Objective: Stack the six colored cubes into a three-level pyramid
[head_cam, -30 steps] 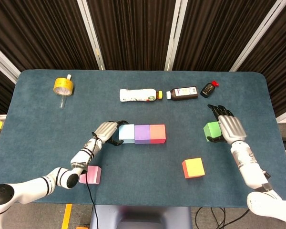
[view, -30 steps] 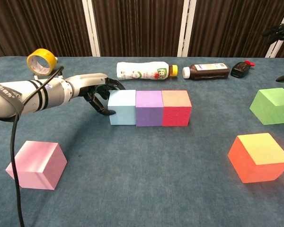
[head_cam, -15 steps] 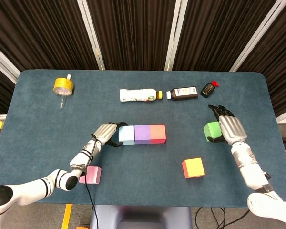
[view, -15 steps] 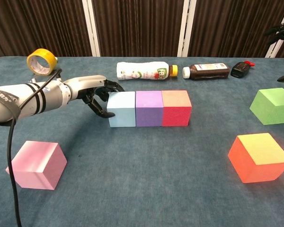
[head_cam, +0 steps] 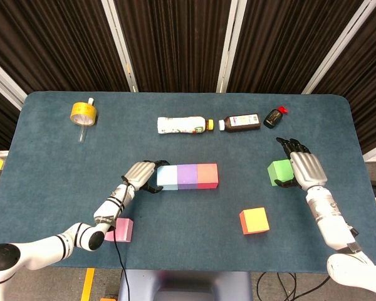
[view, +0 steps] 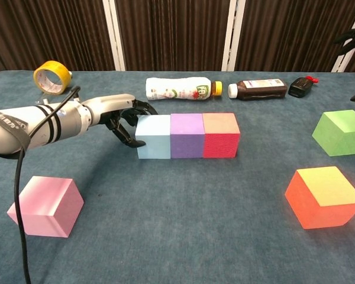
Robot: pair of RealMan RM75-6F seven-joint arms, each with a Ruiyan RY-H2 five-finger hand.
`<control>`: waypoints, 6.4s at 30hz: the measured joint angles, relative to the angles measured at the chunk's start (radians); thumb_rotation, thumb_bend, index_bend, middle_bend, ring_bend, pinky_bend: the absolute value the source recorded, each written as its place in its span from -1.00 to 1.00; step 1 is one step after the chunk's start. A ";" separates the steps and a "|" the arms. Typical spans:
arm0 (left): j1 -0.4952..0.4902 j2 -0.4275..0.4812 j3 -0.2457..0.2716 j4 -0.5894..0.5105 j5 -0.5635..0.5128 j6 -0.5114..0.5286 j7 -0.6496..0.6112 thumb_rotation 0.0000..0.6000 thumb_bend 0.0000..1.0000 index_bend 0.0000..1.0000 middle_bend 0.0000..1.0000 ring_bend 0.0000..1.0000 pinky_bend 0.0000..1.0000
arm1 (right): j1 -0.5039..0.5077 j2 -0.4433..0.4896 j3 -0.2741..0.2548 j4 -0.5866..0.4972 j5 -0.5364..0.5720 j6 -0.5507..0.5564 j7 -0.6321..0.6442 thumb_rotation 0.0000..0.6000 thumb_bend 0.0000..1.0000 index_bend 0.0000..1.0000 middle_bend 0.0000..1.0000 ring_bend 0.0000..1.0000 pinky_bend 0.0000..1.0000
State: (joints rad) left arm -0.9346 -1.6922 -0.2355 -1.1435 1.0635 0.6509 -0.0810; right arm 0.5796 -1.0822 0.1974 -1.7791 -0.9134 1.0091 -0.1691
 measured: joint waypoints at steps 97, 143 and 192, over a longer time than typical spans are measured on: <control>0.048 0.128 0.019 -0.068 -0.011 0.157 0.179 1.00 -0.33 -0.97 -0.92 -0.98 -0.74 | -0.038 0.017 -0.027 0.052 -0.054 -0.067 0.059 1.00 -0.47 -0.67 -0.59 -0.82 -0.54; 0.466 0.370 0.145 -0.440 0.191 0.585 0.190 1.00 -0.33 -0.79 -0.85 -0.93 -0.74 | 0.146 -0.073 -0.028 0.233 -0.148 -0.305 0.055 1.00 -0.36 0.23 -0.53 -0.79 -0.54; 0.511 0.314 0.147 -0.260 0.329 0.574 -0.010 1.00 -0.34 -0.80 -0.87 -0.94 -0.74 | 0.777 -0.347 0.072 0.069 1.065 0.155 -0.799 1.00 -0.27 0.23 -0.48 -0.74 -0.50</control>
State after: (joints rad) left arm -0.4240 -1.3785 -0.0889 -1.4035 1.3921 1.2253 -0.0914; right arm 1.3571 -1.4290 0.2697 -1.7097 0.1517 1.1644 -0.9679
